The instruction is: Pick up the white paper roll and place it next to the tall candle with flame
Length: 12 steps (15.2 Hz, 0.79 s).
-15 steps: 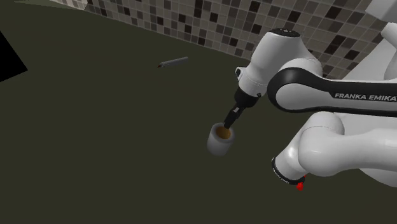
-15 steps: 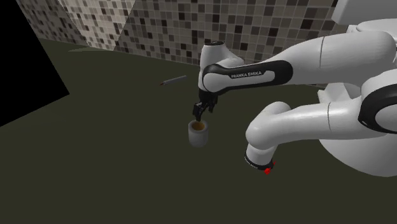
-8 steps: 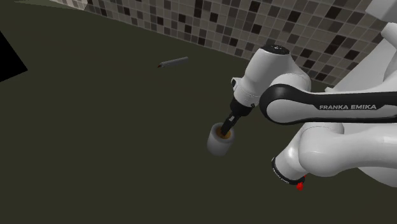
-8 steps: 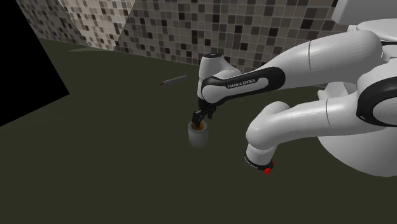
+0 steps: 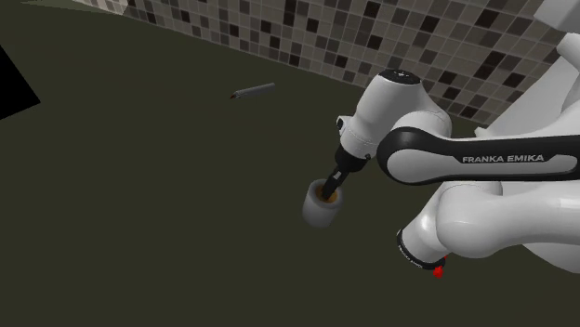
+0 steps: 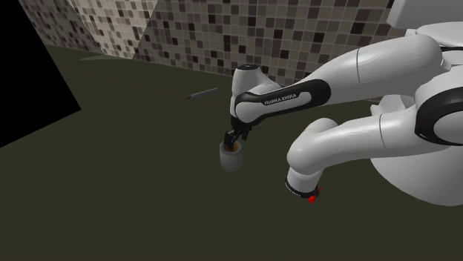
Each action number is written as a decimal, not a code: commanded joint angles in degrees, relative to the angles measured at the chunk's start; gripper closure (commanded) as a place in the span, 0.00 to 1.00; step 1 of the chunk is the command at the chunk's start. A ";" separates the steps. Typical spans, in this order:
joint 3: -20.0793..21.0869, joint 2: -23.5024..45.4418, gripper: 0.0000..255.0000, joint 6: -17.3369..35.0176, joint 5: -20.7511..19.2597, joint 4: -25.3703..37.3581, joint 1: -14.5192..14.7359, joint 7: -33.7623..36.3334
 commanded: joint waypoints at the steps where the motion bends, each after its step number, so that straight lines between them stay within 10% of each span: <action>1: 0.00 0.00 1.00 0.00 0.00 0.00 0.00 0.00; 12: -0.33 -1.02 1.00 -2.12 -0.43 1.12 -0.20 0.08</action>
